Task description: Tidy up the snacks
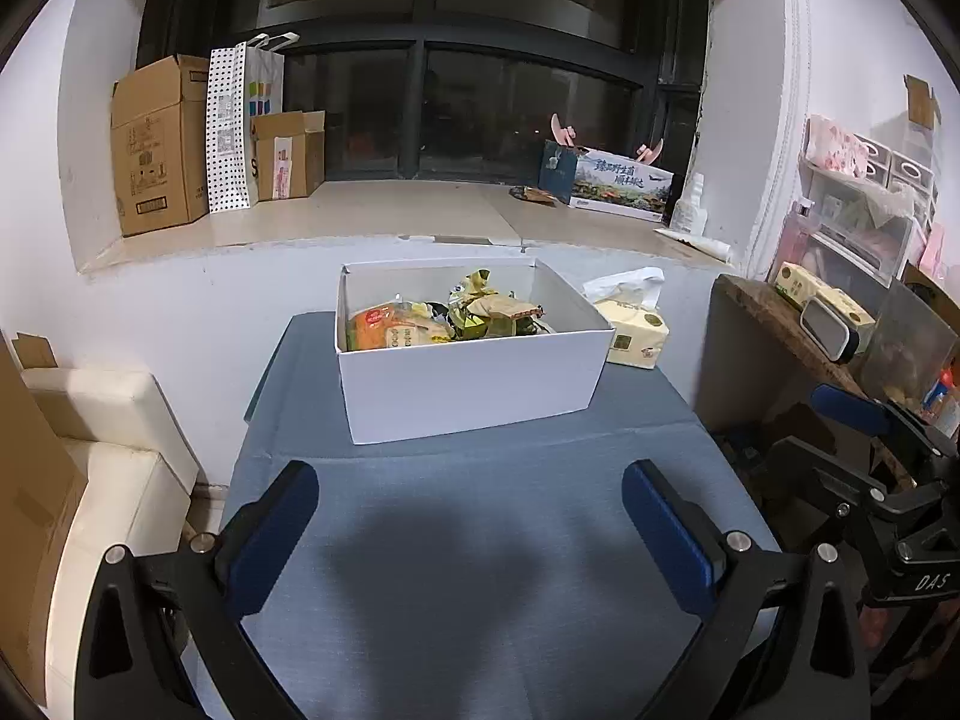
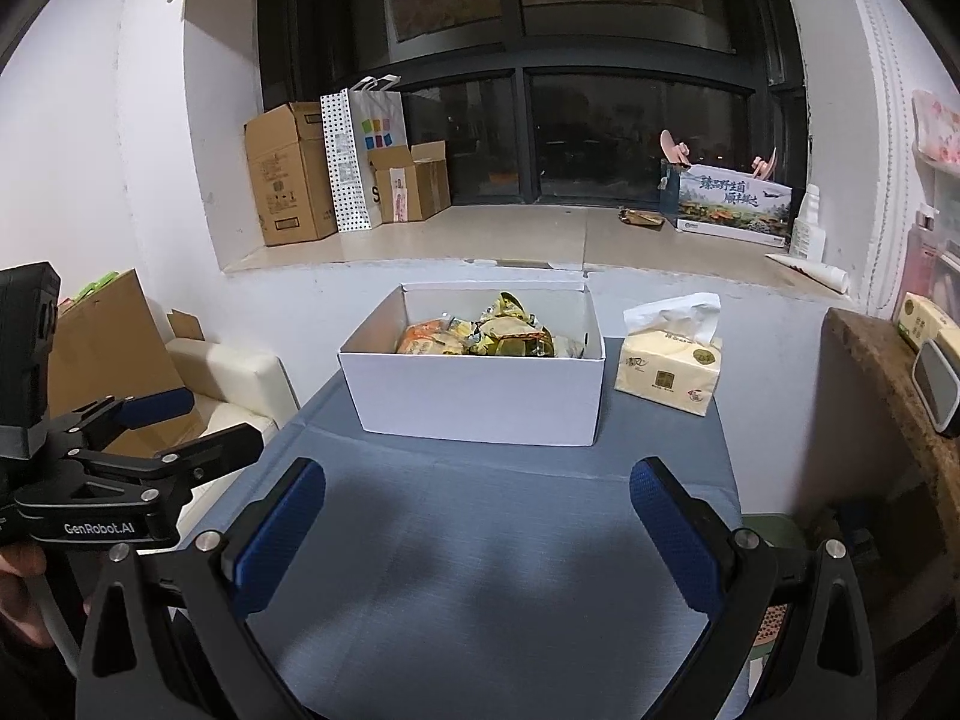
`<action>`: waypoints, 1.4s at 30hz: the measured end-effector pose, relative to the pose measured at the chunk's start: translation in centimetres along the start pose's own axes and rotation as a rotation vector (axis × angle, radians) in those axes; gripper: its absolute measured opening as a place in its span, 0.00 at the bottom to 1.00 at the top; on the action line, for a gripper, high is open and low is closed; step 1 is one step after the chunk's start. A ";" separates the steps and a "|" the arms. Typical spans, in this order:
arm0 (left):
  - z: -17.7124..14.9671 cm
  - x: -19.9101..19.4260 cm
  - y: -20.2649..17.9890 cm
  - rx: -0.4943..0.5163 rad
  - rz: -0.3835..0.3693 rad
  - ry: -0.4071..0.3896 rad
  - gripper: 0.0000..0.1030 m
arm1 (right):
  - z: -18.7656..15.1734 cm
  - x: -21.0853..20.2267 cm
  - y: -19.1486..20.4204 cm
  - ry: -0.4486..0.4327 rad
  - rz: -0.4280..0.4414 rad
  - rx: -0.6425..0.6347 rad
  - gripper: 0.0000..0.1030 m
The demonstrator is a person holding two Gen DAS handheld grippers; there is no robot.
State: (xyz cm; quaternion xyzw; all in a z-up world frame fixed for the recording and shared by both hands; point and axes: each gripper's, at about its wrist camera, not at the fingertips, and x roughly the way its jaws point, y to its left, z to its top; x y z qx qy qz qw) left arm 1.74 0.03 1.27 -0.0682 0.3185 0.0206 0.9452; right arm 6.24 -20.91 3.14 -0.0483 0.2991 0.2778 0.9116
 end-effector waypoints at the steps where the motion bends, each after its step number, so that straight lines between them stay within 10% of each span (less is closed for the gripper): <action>1: 0.0 0.0 0.0 0.000 -0.003 -0.001 1.00 | 0.0 0.0 0.0 0.000 -0.001 0.002 1.00; 42: -0.1 0.2 -0.1 0.003 -0.014 0.011 1.00 | -0.1 0.0 0.2 0.006 0.000 -0.006 1.00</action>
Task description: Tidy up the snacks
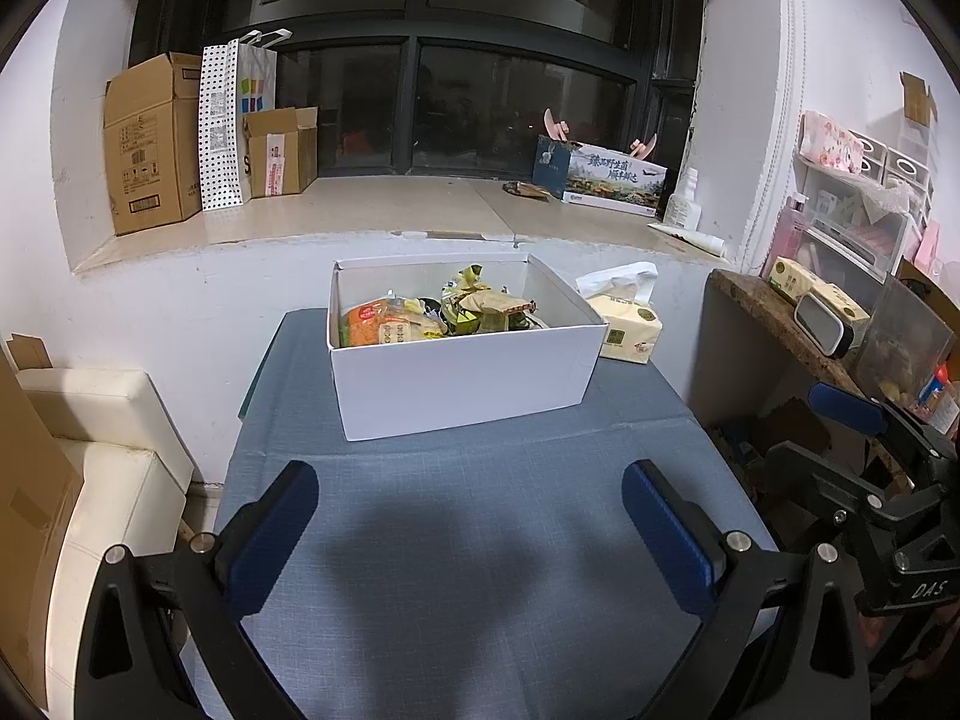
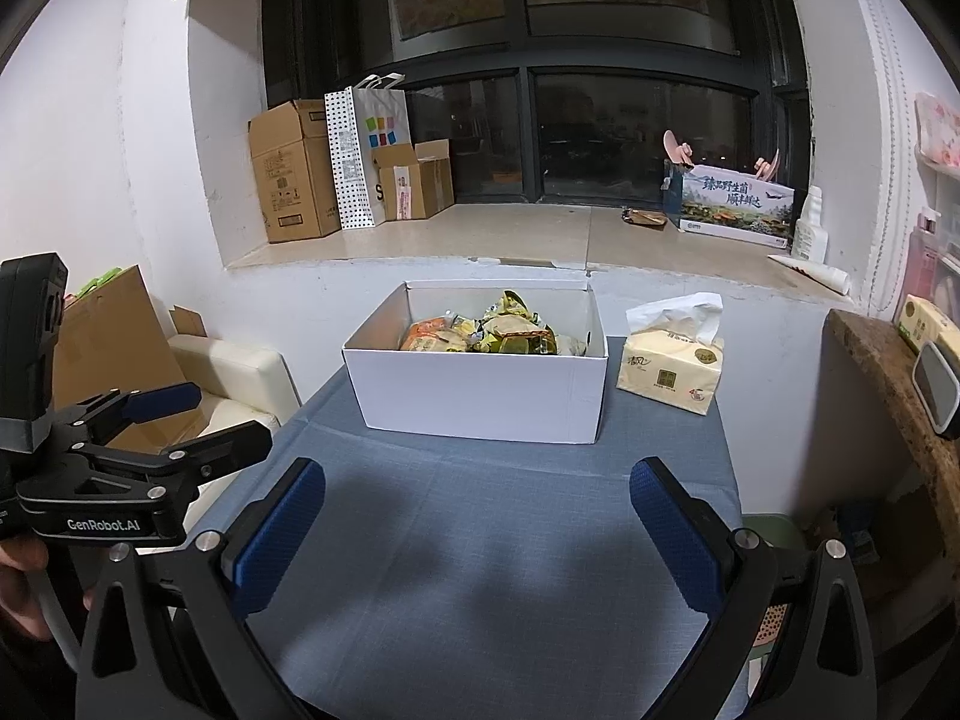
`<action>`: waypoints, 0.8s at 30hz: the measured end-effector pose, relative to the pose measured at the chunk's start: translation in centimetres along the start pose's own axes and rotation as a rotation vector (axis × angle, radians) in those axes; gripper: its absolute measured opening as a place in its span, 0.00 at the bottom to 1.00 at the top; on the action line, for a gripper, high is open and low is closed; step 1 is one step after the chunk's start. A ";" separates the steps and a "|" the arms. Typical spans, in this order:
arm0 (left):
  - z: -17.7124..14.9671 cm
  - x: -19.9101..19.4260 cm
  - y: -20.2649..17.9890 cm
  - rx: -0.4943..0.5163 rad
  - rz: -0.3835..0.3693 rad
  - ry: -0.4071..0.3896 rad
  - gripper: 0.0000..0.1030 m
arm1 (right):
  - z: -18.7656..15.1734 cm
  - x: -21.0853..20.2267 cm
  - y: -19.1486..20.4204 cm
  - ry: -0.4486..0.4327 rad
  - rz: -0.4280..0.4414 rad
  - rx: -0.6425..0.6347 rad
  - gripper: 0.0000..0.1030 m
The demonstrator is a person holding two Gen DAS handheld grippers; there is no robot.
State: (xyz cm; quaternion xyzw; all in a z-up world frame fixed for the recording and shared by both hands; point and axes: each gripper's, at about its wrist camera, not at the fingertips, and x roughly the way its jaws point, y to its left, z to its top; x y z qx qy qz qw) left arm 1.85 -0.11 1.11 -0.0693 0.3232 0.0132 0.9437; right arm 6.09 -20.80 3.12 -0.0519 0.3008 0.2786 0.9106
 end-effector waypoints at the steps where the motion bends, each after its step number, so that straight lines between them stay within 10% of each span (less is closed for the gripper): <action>1: 0.0 0.0 0.0 -0.001 0.000 0.000 1.00 | 0.0 0.0 0.0 0.001 -0.001 0.001 1.00; 24: -0.1 -0.1 0.0 -0.001 0.001 0.005 1.00 | 0.0 0.0 0.2 0.001 -0.002 -0.003 1.00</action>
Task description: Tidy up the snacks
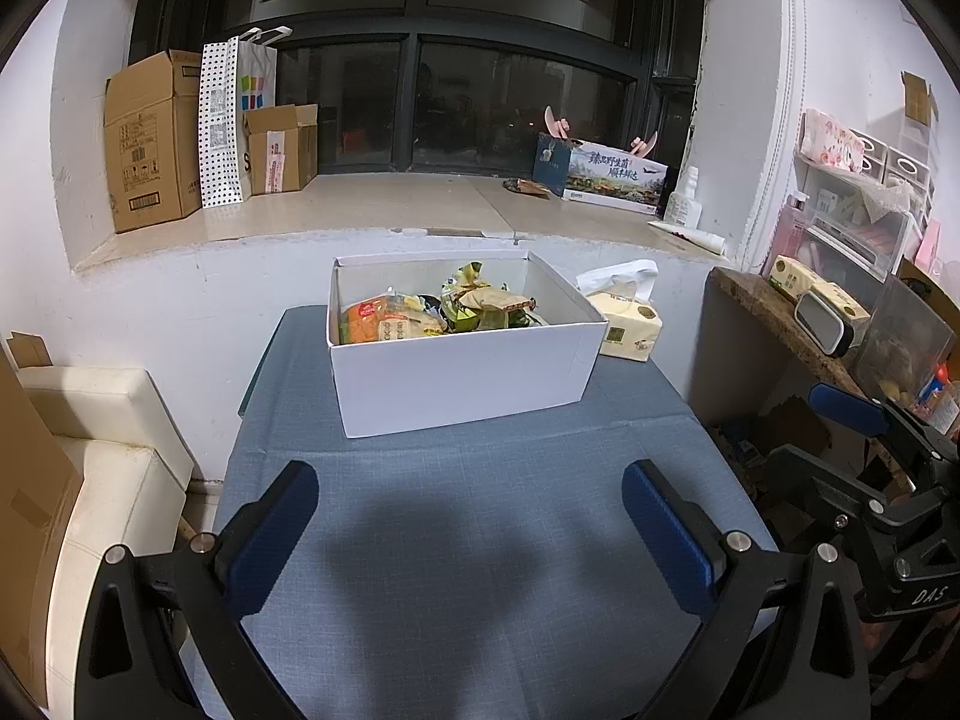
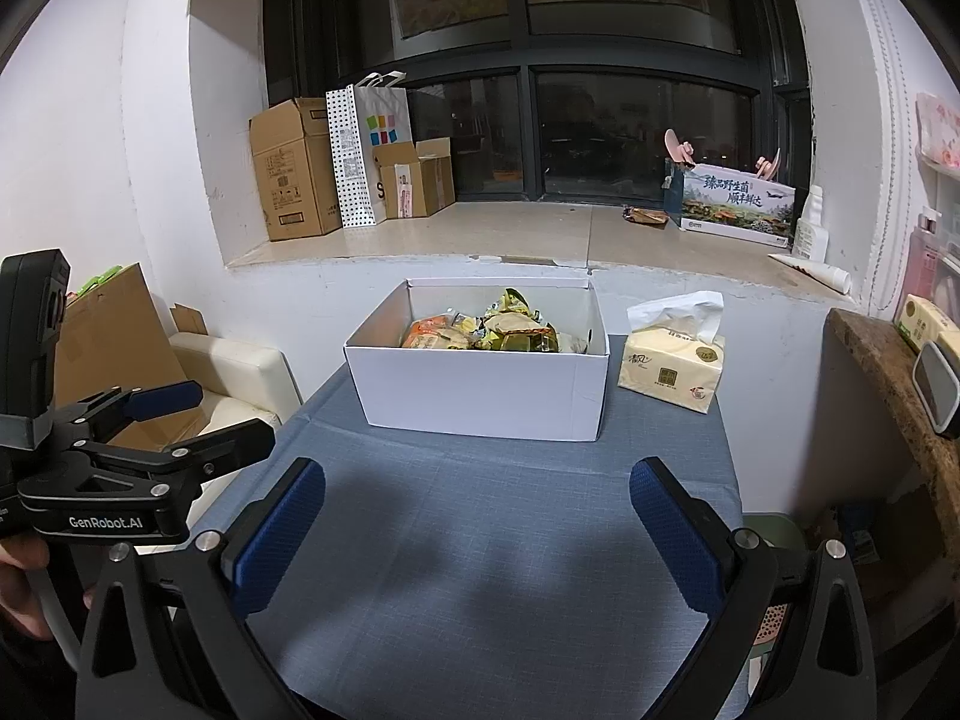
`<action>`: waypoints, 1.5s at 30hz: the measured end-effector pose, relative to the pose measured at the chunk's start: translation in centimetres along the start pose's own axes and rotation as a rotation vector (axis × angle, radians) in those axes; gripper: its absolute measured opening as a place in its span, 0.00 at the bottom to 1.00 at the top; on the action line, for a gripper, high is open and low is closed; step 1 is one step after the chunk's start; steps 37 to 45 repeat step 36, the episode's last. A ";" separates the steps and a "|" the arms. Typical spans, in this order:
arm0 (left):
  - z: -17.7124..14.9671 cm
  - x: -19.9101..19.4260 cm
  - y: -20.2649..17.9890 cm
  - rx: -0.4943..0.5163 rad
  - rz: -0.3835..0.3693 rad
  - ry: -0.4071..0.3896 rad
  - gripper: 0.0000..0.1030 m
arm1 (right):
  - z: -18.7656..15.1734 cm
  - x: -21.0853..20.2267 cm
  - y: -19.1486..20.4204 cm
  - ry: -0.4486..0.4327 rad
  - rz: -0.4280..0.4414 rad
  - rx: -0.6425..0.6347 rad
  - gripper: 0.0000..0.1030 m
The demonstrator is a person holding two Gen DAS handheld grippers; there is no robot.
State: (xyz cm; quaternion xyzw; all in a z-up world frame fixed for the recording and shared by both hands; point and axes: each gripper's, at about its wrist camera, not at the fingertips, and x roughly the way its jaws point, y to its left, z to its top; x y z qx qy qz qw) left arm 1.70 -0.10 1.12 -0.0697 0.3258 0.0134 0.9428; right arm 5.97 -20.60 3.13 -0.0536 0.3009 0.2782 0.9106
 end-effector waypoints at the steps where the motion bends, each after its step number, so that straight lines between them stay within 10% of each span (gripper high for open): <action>1: 0.0 0.0 0.0 0.000 0.001 0.000 1.00 | 0.0 0.0 0.0 -0.001 0.000 -0.001 1.00; 45: 0.1 -0.2 -0.1 -0.002 -0.002 0.002 1.00 | -0.1 -0.4 -0.1 -0.004 0.004 0.005 1.00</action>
